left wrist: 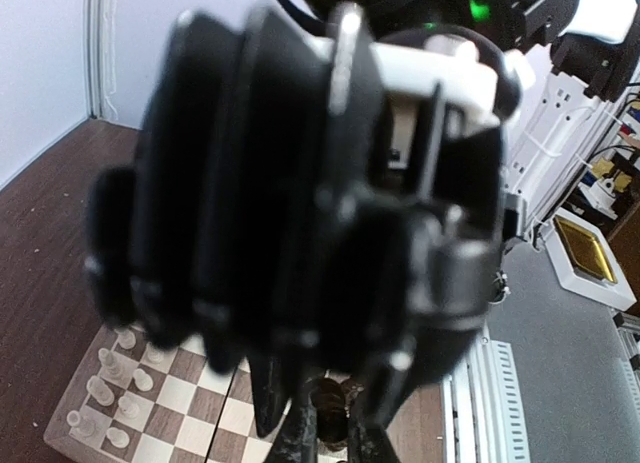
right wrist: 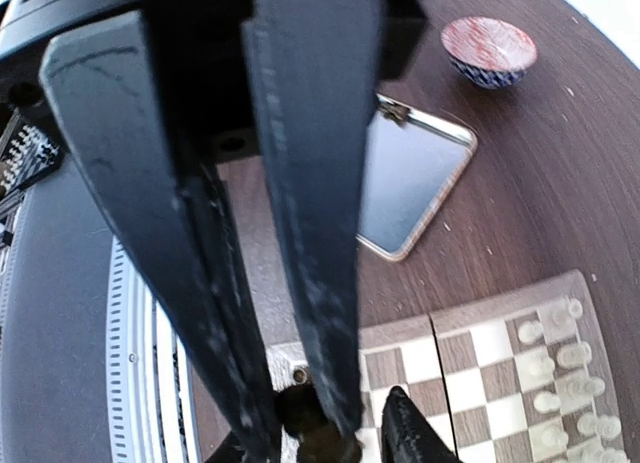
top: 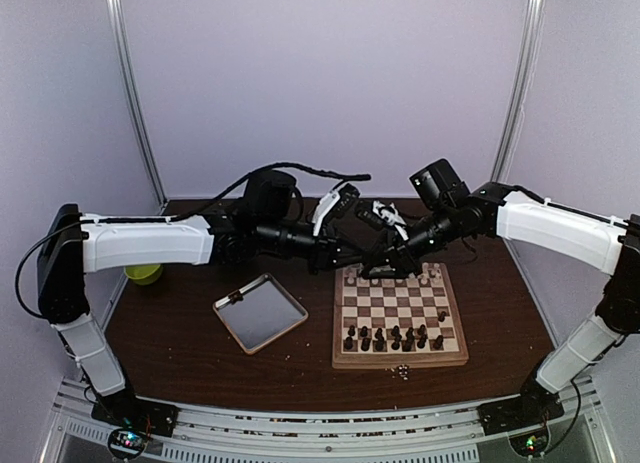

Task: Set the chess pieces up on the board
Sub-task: Pass from the right arm to the left, then place the pawn on the chessboard.

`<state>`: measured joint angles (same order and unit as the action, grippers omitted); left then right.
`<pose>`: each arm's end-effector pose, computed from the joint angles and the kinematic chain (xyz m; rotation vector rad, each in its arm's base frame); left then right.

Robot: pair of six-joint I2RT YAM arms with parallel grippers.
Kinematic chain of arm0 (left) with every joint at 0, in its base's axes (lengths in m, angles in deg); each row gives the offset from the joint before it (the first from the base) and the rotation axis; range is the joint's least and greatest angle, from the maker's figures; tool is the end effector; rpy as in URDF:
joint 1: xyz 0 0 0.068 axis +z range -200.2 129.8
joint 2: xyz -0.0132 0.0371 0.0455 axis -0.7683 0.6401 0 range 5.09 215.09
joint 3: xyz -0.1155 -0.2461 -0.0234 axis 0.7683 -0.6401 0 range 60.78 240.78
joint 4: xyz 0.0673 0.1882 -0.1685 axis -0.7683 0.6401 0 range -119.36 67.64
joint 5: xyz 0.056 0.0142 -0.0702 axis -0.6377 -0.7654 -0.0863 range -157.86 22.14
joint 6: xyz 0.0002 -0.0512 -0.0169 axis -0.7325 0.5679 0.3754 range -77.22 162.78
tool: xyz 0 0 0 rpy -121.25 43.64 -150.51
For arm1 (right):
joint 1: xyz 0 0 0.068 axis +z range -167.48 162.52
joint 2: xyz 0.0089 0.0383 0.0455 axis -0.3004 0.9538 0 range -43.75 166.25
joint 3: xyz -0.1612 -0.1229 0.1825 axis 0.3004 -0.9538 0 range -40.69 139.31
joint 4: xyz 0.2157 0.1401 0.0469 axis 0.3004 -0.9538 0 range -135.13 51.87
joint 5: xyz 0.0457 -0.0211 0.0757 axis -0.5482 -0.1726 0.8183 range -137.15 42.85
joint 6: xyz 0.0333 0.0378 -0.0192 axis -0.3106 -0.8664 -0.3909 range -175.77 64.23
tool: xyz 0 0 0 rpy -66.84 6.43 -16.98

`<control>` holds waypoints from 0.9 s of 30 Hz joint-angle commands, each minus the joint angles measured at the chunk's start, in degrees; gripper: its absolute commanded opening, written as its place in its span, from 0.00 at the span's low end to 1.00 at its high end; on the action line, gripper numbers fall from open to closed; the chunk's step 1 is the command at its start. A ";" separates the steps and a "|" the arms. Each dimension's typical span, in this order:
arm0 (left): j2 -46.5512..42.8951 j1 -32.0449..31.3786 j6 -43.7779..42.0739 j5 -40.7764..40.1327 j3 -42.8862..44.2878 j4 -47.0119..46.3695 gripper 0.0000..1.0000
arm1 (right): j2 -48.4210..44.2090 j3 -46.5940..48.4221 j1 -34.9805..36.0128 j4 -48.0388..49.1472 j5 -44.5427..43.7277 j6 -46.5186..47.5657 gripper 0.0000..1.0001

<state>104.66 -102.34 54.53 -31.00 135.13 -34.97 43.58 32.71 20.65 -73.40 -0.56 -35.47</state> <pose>0.2334 -0.3350 0.2894 1.1489 1.7408 -1.3319 0.2391 0.2206 0.3020 -1.4649 1.8539 1.1270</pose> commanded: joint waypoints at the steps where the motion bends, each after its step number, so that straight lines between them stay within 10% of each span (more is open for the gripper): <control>1: 3.54 -0.32 -3.05 -5.94 4.01 5.58 0.09 | -1.09 -2.52 -3.85 -3.14 -3.29 4.62 0.38; 27: 29.12 -3.23 -16.62 -21.39 28.94 36.40 0.10 | -12.57 -18.80 -16.39 -9.61 -25.75 13.00 0.42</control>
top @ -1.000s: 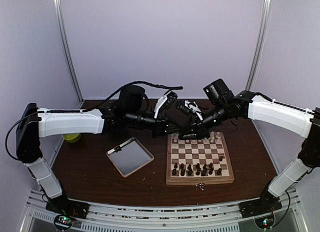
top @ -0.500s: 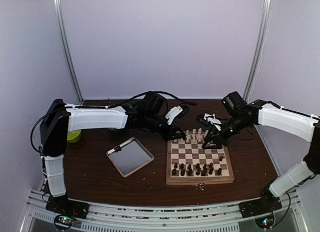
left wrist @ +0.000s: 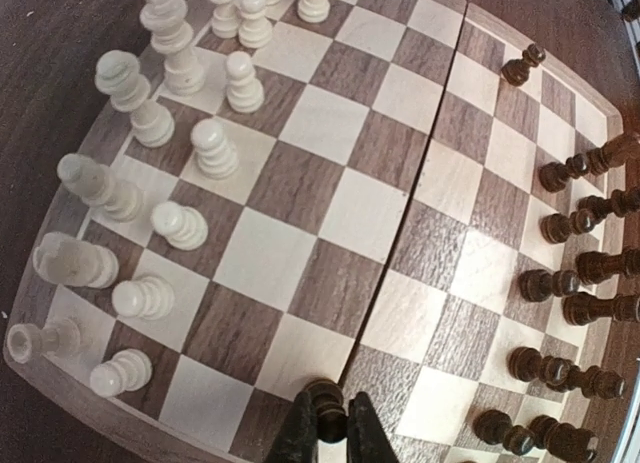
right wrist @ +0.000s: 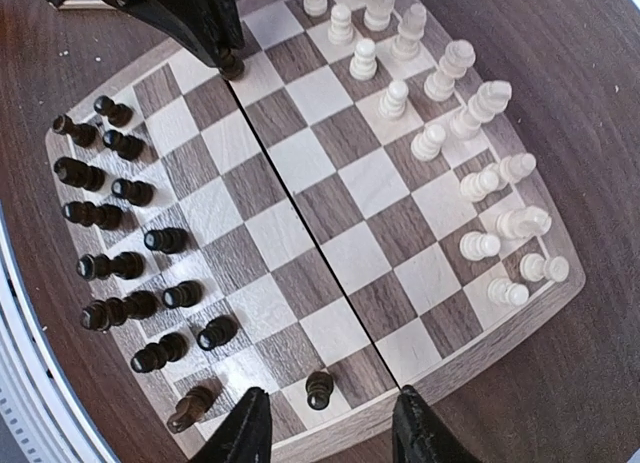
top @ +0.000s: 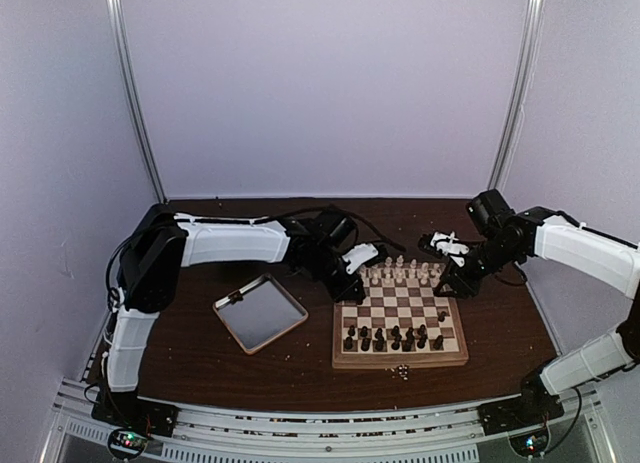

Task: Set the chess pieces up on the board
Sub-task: Place the pawn on the chessboard.

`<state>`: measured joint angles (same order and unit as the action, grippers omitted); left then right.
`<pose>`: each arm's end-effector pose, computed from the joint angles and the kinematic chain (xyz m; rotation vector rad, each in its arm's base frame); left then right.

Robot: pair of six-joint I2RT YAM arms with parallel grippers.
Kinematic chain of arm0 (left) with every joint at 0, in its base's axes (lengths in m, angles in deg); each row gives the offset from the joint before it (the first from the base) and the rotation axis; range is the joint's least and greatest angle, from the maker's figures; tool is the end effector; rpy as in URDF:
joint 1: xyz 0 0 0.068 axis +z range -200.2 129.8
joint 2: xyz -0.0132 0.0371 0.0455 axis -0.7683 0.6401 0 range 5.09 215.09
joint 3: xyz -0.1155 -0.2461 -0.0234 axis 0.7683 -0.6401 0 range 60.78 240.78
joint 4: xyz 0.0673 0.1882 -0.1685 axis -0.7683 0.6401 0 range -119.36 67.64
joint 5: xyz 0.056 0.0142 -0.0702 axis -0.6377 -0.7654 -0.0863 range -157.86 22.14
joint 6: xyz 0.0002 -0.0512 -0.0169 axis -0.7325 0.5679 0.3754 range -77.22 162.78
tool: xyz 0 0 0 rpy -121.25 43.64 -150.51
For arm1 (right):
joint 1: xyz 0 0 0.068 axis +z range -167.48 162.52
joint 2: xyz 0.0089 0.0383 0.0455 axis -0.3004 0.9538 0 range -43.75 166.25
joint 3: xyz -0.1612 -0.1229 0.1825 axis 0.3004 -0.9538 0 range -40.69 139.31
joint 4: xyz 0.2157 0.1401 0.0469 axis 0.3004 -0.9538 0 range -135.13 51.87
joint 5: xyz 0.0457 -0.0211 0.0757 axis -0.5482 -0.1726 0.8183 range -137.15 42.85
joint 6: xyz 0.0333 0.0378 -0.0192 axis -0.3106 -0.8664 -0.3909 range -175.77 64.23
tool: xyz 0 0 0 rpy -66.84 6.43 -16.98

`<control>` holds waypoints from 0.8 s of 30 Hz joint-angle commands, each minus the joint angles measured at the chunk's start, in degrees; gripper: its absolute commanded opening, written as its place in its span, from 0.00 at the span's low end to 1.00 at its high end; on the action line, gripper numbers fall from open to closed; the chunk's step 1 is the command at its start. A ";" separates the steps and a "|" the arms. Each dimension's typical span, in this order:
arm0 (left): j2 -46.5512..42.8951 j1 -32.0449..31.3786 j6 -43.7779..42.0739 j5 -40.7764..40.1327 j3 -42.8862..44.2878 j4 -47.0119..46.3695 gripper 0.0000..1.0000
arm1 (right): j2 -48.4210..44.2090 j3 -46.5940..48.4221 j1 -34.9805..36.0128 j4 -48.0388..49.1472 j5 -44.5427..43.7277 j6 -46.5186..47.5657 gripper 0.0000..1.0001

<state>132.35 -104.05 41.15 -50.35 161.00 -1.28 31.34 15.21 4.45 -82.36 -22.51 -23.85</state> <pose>0.2787 -0.3997 0.1772 1.3382 2.2709 -0.7282 0.2271 0.1074 0.2497 -1.2968 2.2570 0.5122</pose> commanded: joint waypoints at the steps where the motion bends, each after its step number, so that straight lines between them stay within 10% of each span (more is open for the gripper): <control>1: 1.83 -1.79 -3.63 -2.31 3.53 3.33 0.10 | -0.13 -1.39 -0.14 -0.60 -3.63 1.27 0.42; 24: -3.66 -2.67 -3.38 -1.09 3.63 2.69 0.27 | 10.97 -1.16 -0.07 -3.62 -7.50 1.12 0.39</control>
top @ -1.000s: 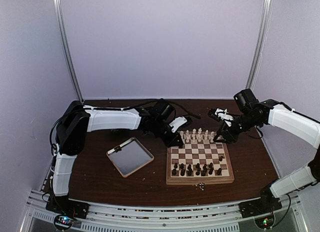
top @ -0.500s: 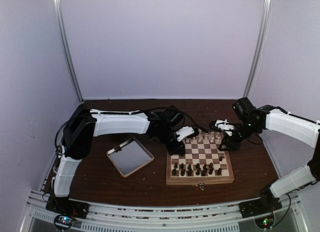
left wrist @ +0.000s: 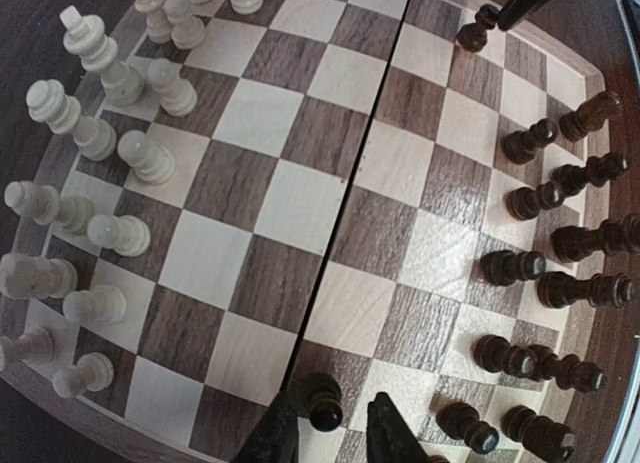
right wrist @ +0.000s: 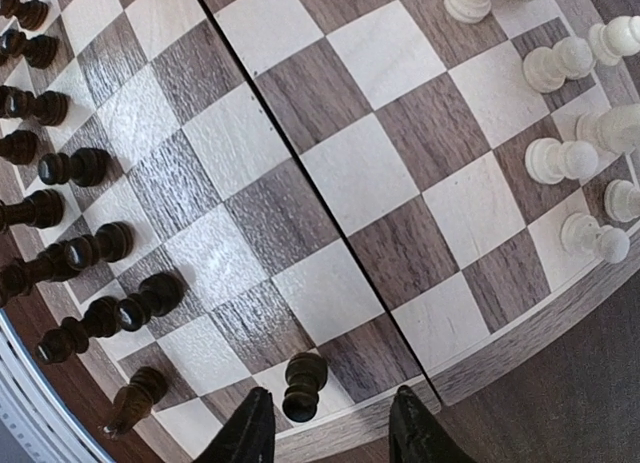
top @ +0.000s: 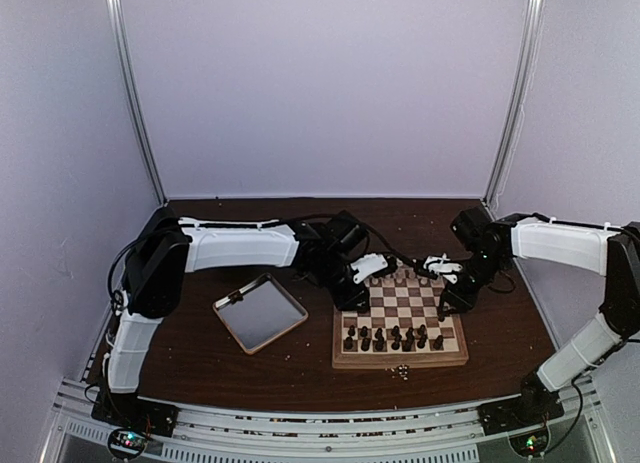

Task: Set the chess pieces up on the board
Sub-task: Place the pawn on the chessboard, then move the pawn to b7.

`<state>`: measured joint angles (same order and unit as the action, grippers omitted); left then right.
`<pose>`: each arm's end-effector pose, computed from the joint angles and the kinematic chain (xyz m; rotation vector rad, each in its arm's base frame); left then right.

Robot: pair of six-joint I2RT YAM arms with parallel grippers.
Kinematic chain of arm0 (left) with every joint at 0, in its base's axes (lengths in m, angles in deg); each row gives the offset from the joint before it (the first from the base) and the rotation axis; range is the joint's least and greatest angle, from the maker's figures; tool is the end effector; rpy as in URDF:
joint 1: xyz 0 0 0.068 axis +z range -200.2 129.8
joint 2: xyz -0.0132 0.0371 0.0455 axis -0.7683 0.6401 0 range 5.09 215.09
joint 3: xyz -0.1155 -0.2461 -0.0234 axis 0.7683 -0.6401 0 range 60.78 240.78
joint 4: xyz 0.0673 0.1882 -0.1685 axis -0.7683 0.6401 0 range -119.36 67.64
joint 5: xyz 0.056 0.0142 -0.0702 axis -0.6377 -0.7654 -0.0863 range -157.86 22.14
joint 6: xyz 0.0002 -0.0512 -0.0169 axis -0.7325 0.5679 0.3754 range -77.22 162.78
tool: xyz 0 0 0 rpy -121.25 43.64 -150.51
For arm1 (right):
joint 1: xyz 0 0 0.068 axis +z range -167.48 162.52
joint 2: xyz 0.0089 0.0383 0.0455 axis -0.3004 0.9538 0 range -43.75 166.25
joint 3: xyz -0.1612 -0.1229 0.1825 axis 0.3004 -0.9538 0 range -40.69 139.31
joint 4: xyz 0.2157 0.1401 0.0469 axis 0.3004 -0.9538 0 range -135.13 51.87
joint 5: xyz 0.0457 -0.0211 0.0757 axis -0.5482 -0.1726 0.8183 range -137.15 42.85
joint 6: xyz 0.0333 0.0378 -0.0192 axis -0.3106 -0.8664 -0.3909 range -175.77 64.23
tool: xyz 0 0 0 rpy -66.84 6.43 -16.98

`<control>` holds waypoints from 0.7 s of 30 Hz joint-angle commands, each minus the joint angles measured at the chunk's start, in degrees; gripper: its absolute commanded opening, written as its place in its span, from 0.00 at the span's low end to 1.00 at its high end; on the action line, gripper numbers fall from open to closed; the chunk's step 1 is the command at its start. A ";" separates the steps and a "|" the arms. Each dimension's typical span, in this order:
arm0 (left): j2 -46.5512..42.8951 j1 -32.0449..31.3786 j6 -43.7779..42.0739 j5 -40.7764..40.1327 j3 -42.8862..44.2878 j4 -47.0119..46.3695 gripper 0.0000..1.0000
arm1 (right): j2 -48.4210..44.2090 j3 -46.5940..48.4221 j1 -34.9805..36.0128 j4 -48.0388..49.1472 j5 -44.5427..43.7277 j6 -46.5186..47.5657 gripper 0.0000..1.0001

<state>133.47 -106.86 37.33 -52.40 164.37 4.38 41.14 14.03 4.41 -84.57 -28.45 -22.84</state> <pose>0.2603 -0.4130 0.1799 1.4735 2.2478 -0.6559 0.2402 0.1088 0.2004 -1.3596 2.5021 0.4345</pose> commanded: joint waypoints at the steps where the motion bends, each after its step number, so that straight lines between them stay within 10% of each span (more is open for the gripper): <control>1: -5.13 0.15 0.59 0.86 0.37 -2.97 0.28 | 1.35 0.05 -0.05 -1.44 -1.64 0.12 0.37; 21: -11.36 1.09 1.62 -2.76 -3.72 -4.45 0.28 | 2.86 0.37 0.80 -4.90 4.76 1.84 0.07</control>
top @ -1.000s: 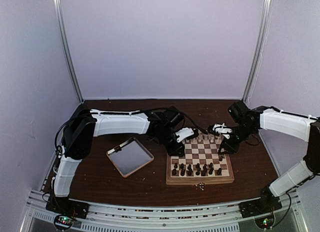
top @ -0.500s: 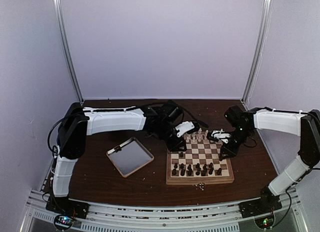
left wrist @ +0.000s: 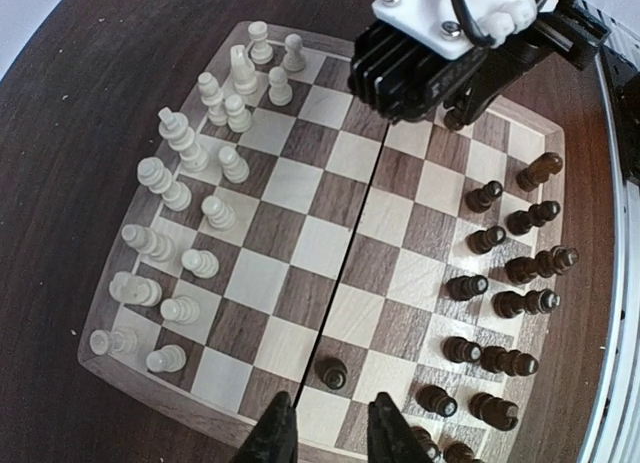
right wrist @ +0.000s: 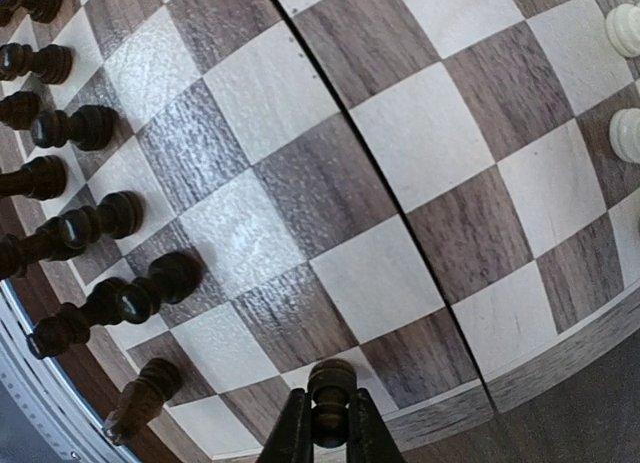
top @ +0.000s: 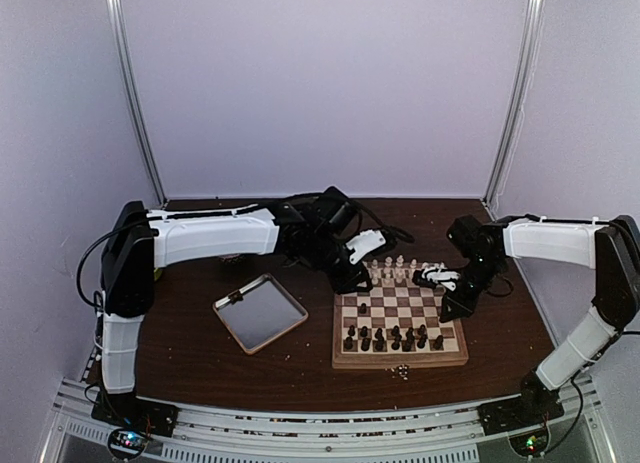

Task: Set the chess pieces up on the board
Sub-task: Move the pawn to b7.

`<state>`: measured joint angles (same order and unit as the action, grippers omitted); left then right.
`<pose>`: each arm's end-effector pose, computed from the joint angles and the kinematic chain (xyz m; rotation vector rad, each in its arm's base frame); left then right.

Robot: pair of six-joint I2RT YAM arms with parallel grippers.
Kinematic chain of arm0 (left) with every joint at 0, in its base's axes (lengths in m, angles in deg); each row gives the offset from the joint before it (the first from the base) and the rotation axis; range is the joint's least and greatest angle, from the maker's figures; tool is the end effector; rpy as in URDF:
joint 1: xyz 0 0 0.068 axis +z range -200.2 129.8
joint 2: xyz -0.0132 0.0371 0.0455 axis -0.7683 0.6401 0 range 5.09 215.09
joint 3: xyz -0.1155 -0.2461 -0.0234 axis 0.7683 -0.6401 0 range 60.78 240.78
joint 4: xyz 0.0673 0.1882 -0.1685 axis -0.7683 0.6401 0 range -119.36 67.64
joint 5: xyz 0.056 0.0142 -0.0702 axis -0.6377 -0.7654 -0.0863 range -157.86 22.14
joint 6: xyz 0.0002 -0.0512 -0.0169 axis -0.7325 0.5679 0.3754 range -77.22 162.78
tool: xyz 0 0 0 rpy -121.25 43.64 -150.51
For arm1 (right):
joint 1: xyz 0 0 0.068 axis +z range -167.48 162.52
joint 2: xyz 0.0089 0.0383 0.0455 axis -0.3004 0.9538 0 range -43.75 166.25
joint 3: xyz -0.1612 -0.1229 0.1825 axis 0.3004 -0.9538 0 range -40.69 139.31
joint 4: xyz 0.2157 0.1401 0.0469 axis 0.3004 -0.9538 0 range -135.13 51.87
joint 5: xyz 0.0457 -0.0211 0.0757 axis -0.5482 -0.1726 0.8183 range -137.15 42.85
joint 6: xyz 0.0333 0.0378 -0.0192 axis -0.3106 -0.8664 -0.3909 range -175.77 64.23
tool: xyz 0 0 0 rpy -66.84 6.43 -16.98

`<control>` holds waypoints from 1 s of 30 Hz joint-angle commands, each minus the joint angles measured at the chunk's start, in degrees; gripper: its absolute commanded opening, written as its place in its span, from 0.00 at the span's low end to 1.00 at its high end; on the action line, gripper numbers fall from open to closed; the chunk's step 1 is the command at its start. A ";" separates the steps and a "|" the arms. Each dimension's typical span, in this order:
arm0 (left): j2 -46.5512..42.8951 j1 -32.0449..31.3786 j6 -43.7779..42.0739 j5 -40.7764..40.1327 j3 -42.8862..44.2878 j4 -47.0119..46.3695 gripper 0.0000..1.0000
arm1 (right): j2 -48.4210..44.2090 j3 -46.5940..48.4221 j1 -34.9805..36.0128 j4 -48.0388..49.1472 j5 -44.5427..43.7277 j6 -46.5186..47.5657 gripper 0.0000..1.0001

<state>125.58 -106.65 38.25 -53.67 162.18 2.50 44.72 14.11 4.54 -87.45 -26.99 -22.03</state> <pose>0.2544 -0.3995 0.2334 1.3909 2.1403 -0.6813 0.2395 0.1101 0.1849 -1.4047 2.5865 0.5021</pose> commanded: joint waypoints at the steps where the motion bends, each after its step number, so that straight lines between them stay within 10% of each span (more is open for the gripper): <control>1: -3.69 1.02 0.79 -1.53 -1.89 -2.78 0.28 | -0.73 0.34 0.92 -2.37 3.95 1.29 0.07; 30: -4.21 1.51 1.73 -0.71 -4.20 -4.30 0.27 | 1.71 0.98 5.43 -2.89 4.19 1.53 0.14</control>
<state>123.63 -105.62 39.47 -54.78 158.73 0.55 45.59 14.20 9.57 -90.21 -22.44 -20.13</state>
